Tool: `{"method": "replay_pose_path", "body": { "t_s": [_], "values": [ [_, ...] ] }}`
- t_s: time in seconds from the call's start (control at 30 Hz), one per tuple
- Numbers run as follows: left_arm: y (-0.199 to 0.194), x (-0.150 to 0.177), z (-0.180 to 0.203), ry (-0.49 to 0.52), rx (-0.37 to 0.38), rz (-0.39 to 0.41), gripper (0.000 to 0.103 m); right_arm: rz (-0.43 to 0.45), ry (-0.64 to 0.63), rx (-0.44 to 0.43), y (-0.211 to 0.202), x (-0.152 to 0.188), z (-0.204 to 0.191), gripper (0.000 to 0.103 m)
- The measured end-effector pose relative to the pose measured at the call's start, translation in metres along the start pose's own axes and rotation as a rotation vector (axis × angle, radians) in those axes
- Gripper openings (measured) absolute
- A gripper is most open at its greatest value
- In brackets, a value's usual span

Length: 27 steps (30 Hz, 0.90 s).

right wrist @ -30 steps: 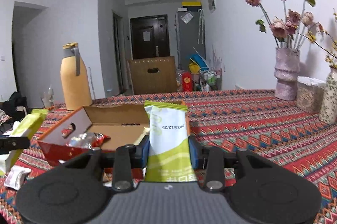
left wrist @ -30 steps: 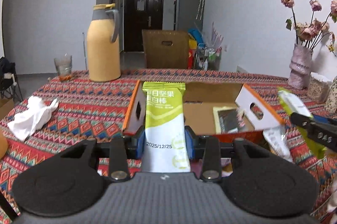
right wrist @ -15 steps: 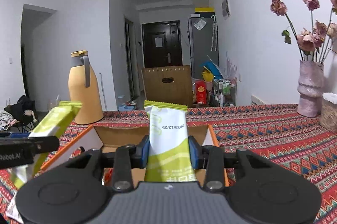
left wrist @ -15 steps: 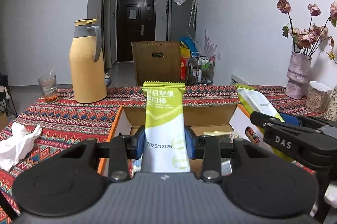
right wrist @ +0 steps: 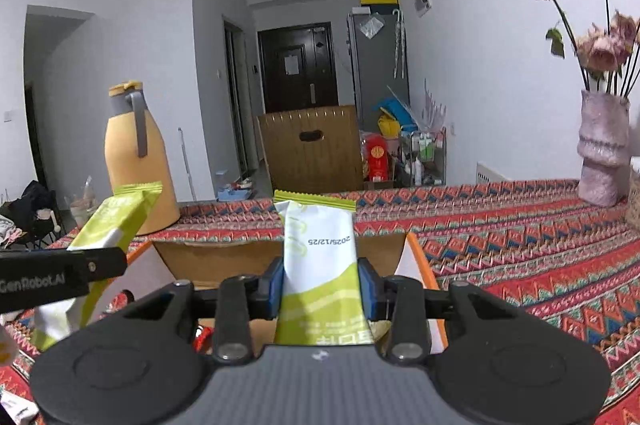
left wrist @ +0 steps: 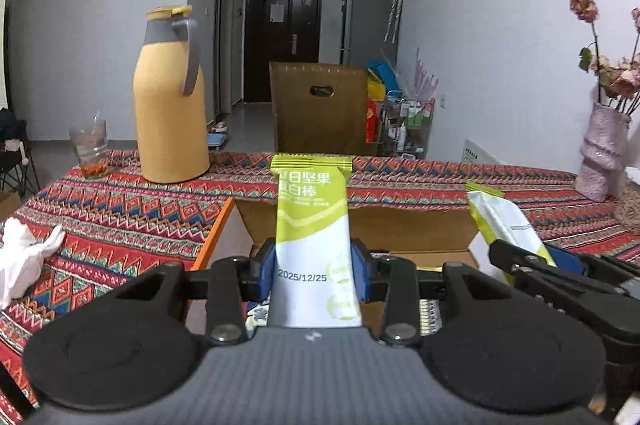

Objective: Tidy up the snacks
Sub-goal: 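Carry both lime-green bars over the box and release them inside, then withdraw both open tools from the box back toward the snack pile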

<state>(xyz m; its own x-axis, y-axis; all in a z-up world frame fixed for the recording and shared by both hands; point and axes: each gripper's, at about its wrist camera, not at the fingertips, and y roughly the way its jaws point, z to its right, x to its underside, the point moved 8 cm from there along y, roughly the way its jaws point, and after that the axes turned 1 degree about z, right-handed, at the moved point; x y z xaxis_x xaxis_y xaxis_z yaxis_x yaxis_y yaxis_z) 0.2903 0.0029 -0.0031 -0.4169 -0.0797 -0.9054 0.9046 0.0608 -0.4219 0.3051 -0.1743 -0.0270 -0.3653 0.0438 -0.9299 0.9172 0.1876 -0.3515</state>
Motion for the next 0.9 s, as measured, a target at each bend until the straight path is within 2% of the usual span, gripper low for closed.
{"method": "replay_pose_path", "body": {
  "t_s": [0.2,0.47,0.5,0.53,0.57,0.6,0.63,0.67,0.73,0.8,0.9],
  "values": [
    [0.020,0.014,-0.004,0.006,-0.010,-0.049,0.039,-0.047,-0.015,0.012,0.015,0.014,-0.001,0.036],
    [0.020,0.017,-0.009,-0.027,-0.017,-0.046,0.040,-0.053,-0.020,0.020,0.016,0.018,-0.001,0.038],
    [0.020,0.016,-0.010,-0.032,-0.023,-0.044,0.042,-0.054,-0.022,0.021,0.016,0.017,-0.002,0.039],
    [0.019,0.015,-0.012,-0.037,-0.029,-0.042,0.049,-0.053,-0.021,0.022,0.015,0.017,0.000,0.039],
    [0.019,0.014,-0.013,-0.040,-0.034,-0.038,0.062,-0.050,-0.019,0.022,0.015,0.016,0.000,0.039],
    [0.018,0.013,-0.014,-0.046,-0.037,-0.030,0.070,-0.048,-0.015,0.021,0.014,0.015,0.001,0.044],
    [0.016,0.012,-0.016,-0.052,-0.044,-0.021,0.088,-0.045,-0.011,0.022,0.013,0.014,0.002,0.055],
    [0.014,0.010,-0.017,-0.055,-0.059,-0.009,0.101,-0.043,-0.008,0.025,0.013,0.014,0.003,0.062],
    [0.007,0.007,-0.018,-0.055,-0.079,0.027,0.103,-0.037,0.002,0.024,0.012,0.013,0.005,0.092],
    [0.005,0.005,-0.018,-0.051,-0.069,0.032,0.103,-0.029,0.022,0.012,0.011,0.012,0.006,0.103],
    [0.004,0.004,-0.017,-0.052,-0.070,0.031,0.103,-0.024,0.030,0.014,0.010,0.011,0.008,0.103]
  ]
}}
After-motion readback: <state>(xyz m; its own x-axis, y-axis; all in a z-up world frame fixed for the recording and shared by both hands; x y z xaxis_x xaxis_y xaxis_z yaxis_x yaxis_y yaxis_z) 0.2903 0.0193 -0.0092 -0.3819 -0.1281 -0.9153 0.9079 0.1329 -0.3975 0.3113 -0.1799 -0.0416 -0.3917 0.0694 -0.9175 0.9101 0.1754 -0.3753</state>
